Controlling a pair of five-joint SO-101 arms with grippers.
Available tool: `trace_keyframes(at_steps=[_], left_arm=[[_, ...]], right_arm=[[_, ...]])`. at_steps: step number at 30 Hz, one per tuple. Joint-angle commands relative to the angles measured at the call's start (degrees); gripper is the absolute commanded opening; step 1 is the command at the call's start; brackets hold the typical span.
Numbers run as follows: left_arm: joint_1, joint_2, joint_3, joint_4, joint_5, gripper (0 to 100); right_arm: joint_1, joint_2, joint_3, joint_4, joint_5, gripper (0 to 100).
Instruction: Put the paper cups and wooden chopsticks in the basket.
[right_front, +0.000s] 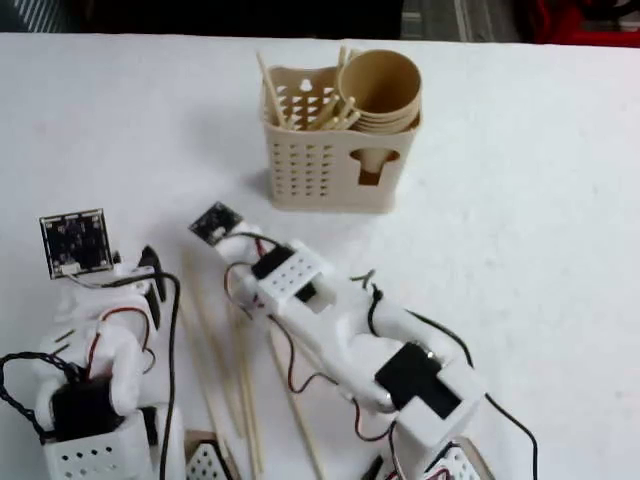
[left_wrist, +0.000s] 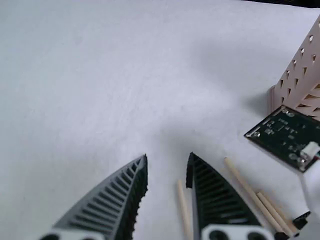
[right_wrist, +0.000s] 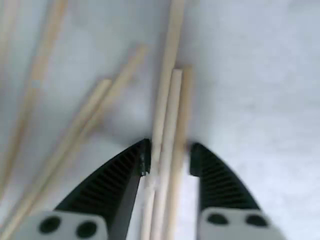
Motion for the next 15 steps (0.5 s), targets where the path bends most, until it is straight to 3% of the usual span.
trace_keyframes(at_steps=[1,7,15], left_arm=[[-0.31,-0.66,-0.26,0.09,-0.18,14],[-0.31,-0.66,-0.26,0.09,-0.18,14],[-0.31,-0.66,-0.26,0.26,-0.18,14]], right_arm=[[-0.04,1.36,-2.20,0.75,2.20,2.8],[1.54,0.48,-3.52,4.26,4.57,1.9],[4.09,-11.91,-9.41,12.62,5.27,1.8]])
